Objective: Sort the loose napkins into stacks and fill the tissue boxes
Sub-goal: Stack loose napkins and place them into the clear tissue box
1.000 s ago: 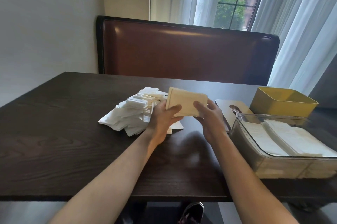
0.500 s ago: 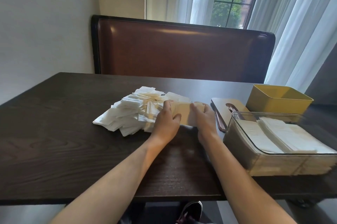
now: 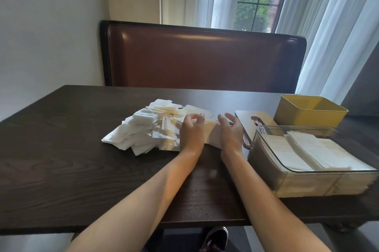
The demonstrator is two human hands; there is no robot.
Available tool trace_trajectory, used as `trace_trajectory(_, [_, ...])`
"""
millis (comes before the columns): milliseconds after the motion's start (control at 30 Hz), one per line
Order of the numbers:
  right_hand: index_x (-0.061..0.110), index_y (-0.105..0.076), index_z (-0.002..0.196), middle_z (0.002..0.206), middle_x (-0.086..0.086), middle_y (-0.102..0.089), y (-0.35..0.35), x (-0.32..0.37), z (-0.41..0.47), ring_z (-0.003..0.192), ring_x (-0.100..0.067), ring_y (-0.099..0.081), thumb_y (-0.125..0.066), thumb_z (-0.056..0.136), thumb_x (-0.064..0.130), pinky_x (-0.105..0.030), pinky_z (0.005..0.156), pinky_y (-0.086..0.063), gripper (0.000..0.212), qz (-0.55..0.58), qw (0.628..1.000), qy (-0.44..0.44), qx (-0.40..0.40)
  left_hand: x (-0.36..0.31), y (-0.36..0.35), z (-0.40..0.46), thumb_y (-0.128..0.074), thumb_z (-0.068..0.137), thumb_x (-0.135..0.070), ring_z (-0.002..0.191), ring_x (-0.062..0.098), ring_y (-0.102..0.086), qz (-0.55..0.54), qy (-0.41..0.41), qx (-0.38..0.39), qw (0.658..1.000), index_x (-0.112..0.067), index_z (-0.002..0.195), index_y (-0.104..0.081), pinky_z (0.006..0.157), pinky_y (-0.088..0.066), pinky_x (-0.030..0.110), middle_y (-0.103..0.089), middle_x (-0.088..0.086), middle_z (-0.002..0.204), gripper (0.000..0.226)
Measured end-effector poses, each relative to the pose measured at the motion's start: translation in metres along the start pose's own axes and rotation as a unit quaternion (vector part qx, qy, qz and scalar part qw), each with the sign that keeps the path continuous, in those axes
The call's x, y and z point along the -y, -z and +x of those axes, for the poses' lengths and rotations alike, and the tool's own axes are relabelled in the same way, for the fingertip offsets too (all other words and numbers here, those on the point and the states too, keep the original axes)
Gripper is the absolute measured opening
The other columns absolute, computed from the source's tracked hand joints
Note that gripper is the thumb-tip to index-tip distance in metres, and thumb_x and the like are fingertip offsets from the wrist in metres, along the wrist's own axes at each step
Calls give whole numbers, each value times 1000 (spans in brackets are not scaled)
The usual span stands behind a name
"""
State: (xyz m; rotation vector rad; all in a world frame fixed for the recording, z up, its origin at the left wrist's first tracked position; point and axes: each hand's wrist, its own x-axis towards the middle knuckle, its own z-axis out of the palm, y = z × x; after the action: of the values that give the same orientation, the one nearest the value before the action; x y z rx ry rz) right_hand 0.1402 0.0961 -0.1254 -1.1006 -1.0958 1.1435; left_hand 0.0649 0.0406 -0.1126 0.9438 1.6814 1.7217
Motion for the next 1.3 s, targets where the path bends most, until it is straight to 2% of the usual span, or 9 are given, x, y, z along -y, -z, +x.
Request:
trace_trajectory(167, [20,-64,110,110,-3,-67,-1,-1,0,104,-19,-63,-55,96,20,-38,95,-52,17,-8,1000,-18,-3,6,-8,7,-39,106,-26,106,15,-52,23,30,-38,999,-10,130,-58,87,-38,27,-60,1,119,35])
trace_trajectory(433, [23,-72,75,77,11,-69,1,3,-2,83,-17,-66,-56,95,22,-35,82,-51,25,18,1000,-13,13,1,-10,2,-39,106,-34,121,18,-52,-64,18,-1,998,-16,136,-56,105,-41,34,-57,-1,126,39])
trace_trajectory(500, [24,-72,75,75,10,-70,2,4,-2,79,-15,-66,-57,95,23,-31,77,-52,26,17,1000,-10,17,2,-9,2,-34,107,-39,123,21,-53,-75,35,14,996,-17,140,-51,109,-42,40,-57,3,132,42])
trace_trajectory(567, [22,-73,86,80,9,-70,3,6,-1,79,-10,-64,-57,97,22,-24,72,-51,19,25,1000,-1,12,3,-9,3,-34,108,-37,119,18,-51,-62,27,19,998,-17,141,-48,105,-42,35,-54,1,130,41])
trace_trajectory(700, [15,-68,114,101,4,-68,2,5,-2,99,-16,-64,-56,97,17,-33,90,-52,21,0,1000,6,-6,6,-6,8,-39,107,-20,108,12,-47,-8,1,-42,999,-14,133,-55,93,-37,25,-53,0,124,32])
trace_trajectory(900, [15,-64,109,100,2,-69,2,7,0,103,-20,-64,-52,98,20,-41,98,-51,17,14,1000,-24,14,-1,-6,3,-38,108,-27,109,10,-45,-73,13,-7,997,-15,132,-58,92,-32,24,-49,-18,101,34])
trace_trajectory(1067, [26,-60,79,84,8,-62,3,9,-3,82,-11,-59,-52,99,26,-36,86,-48,22,12,1000,-10,7,0,-7,6,-32,108,-41,122,13,-44,-73,19,41,996,-17,142,-48,95,-32,27,-50,-1,138,45])
trace_trajectory(1200, [20,-60,81,83,4,-61,4,9,0,81,-13,-58,-51,99,30,-36,83,-47,22,2,1000,-27,10,3,-8,11,-36,108,-37,110,10,-49,-43,-4,67,997,-20,131,-52,82,-37,22,-56,-7,121,33])
trace_trajectory(1300, [13,-63,90,79,12,-56,2,9,-2,74,-2,-52,-50,100,26,-31,79,-43,21,-23,1000,-12,18,6,-10,12,-37,107,-27,98,8,-52,-15,-20,18,1000,-12,119,-61,80,-36,25,-59,-11,100,31])
